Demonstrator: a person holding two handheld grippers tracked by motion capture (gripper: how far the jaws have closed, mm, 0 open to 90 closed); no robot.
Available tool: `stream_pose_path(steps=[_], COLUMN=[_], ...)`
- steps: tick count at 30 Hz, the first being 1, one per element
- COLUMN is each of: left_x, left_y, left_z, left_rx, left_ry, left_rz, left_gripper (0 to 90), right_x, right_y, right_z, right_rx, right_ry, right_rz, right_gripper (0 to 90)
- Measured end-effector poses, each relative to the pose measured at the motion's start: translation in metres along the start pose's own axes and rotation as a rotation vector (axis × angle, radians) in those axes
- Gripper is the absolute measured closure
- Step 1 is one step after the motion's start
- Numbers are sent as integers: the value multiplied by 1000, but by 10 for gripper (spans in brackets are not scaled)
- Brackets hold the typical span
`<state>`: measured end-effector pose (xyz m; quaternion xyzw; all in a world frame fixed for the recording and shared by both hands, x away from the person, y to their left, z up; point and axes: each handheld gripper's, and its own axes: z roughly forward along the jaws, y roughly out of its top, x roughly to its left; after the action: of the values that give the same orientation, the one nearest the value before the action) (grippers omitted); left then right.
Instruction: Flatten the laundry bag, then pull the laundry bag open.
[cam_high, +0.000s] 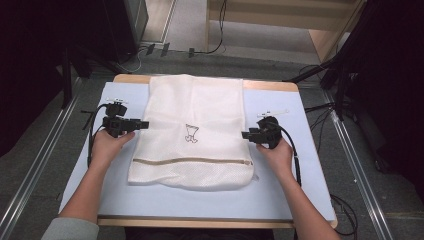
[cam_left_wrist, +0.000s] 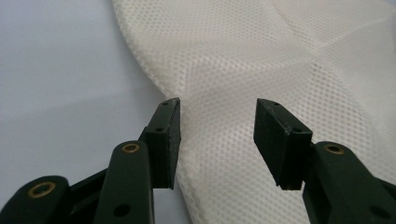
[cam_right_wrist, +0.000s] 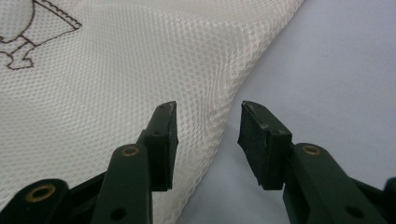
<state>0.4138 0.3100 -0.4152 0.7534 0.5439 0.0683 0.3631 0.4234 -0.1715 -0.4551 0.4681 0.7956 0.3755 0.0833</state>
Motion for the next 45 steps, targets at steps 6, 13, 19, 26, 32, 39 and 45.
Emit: stream_pose_path(steps=[6,13,19,26,32,39,45], left_x=[-15,-38,-52,-67,-79,-93,-104], left_y=[0,-1,-5,-10,-12,-13,-12], left_z=[-7,-12,-9,-9,-8,-6,0], left_rx=[-7,-17,16,15,19,20,25], left_ry=[-26,-77,-89,-111,-131,-157,-171], left_rz=[32,86,123,157,179,199,218], left_gripper=[486,444,435,427,423,423,423], right_x=[2,12,16,20,24,29,31], right_y=[-5,-11,-16,-26,-33,-43,-50], right_z=[-15,-25,-34,-43,-54,-58,-60], right_rx=[-18,-20,-31,-21,-30,-5,3], right_ry=[15,28,48,62,67,69,68], right_rz=[-1,-38,-37,-38,-34,-41,-32], right_gripper=[589,590,590,596,618,667,744])
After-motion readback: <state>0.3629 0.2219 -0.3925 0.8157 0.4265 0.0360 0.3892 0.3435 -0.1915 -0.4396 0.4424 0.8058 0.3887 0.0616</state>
